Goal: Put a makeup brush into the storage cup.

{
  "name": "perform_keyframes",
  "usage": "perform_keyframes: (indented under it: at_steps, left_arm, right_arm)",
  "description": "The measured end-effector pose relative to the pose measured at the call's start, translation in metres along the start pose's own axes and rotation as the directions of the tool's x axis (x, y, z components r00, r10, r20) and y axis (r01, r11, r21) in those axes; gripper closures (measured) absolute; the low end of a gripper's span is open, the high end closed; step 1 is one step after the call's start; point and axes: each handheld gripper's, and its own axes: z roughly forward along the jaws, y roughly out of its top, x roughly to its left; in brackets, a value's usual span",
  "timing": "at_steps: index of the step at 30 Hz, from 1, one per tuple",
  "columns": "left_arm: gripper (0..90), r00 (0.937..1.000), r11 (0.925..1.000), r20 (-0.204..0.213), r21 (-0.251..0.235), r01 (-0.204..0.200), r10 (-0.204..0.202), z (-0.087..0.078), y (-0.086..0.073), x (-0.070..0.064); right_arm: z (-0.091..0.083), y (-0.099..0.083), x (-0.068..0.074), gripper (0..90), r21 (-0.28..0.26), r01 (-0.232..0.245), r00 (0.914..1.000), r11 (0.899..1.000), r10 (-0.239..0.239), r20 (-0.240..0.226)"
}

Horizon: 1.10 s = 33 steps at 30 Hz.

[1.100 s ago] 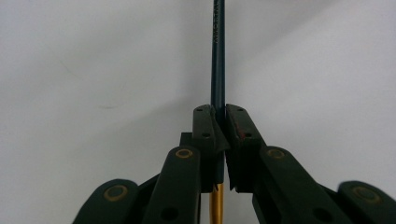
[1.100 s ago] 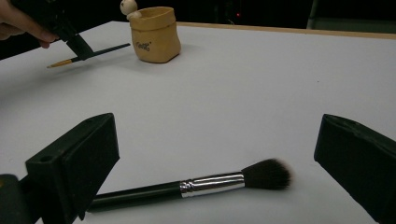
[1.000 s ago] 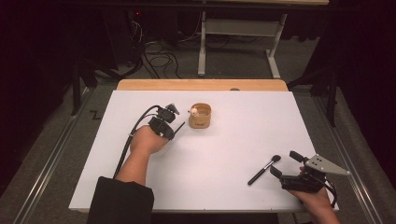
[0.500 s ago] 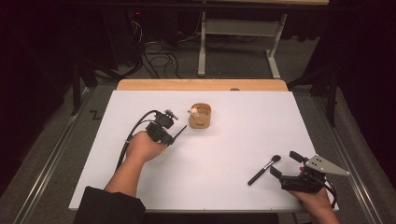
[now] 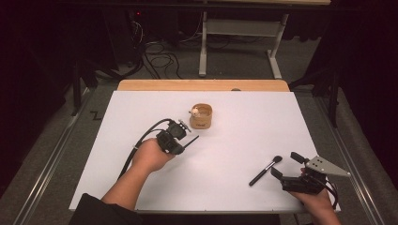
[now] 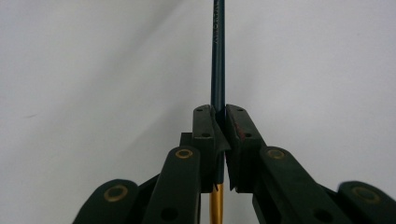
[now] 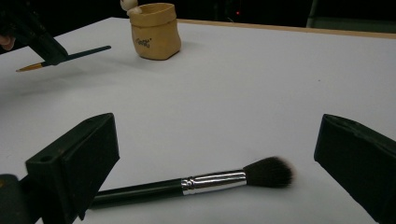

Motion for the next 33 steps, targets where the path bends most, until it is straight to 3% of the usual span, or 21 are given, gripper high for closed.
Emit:
perform_keyframes:
  at_steps: [8,11,19,27,33]
  left_arm:
    - [83.3,0.9946,0.9955,0.048,0.022,-0.093,0.092,-0.006,-0.009,-0.027]
    - [83.3,0.9893,0.9895,0.056,0.043,-0.138,0.135,-0.006,-0.014,-0.037]
    - [83.3,0.9744,0.9734,0.090,0.084,-0.213,0.206,-0.009,-0.024,-0.054]
    - [83.3,0.9624,0.9598,0.115,0.109,-0.259,0.246,-0.010,-0.031,-0.062]
    - [83.3,0.9574,0.9554,0.136,0.117,-0.271,0.255,-0.014,-0.033,-0.066]
  right_arm:
    - [0.001,0.000,0.001,0.5,0.003,0.010,0.9999,1.000,-0.010,-0.002]
    - [0.001,0.000,0.002,0.6,0.008,0.014,0.9999,1.000,-0.014,-0.005]
    - [0.005,0.000,0.009,4.2,0.037,0.071,0.9973,0.997,-0.071,-0.018]
    - [0.010,0.001,0.016,6.6,0.053,0.104,0.9936,0.993,-0.102,-0.048]
    - [0.017,0.006,0.025,12.3,0.068,0.149,0.9863,0.987,-0.143,-0.082]
